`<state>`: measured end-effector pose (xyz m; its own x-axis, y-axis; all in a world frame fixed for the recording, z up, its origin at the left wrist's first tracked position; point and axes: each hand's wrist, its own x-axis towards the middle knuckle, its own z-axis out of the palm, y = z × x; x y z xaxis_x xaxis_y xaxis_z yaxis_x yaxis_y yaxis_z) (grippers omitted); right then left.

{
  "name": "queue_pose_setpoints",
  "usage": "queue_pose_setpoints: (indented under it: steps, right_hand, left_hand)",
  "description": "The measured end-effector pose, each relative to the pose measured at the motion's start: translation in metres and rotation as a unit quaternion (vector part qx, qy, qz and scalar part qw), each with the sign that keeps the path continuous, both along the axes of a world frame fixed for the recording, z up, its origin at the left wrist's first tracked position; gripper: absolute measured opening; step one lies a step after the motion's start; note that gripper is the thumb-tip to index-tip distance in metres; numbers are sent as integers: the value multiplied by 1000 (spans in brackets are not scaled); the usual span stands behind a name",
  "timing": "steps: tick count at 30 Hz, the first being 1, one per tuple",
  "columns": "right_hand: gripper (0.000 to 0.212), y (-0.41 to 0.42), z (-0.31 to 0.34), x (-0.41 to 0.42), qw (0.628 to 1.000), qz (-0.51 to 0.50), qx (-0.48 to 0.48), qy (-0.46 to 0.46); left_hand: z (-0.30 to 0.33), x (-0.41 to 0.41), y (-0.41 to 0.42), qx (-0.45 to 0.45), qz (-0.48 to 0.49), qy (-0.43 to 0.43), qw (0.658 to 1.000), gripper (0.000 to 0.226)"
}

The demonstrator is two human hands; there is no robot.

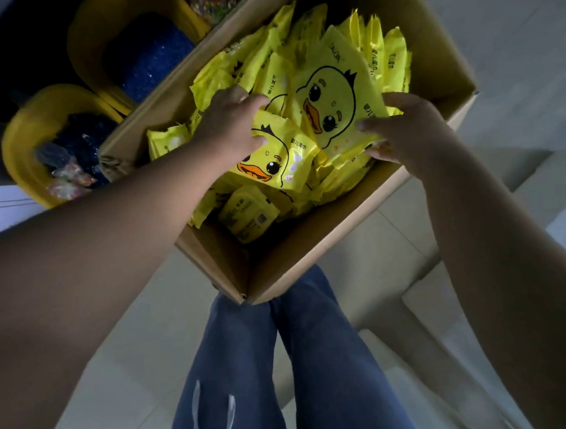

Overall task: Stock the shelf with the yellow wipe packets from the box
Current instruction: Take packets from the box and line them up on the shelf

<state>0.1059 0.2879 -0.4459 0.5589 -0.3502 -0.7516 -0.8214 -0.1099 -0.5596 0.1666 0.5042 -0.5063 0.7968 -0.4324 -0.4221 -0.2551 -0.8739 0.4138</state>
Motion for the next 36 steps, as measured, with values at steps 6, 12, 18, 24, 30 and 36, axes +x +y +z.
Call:
queue_pose_setpoints:
  steps: [6, 12, 18, 24, 30, 36]
  right_hand:
    - [57, 11, 2, 15, 987, 117, -113, 8]
    - [56, 22, 3, 20, 980, 140, -139, 20]
    - [53, 32, -1, 17, 987, 92, -132, -15]
    - [33, 37, 1, 6, 988, 51, -141, -47]
    - [23, 48, 25, -22, 995, -13, -67, -76]
    - [58, 66, 76, -52, 996, -47, 38, -64]
  left_hand:
    - [-7, 18, -4, 109, -51, 23, 992, 58]
    - [-4, 16, 2, 118, -56, 54, 990, 53]
    - [8, -17, 33, 2, 29, 131, 991, 26]
    - [23, -39, 73, -72, 227, 201, 950, 20]
    - [64, -72, 100, -286, 462, 324, 775, 19]
    - [121, -122, 100, -476, 526, 391, 587, 40]
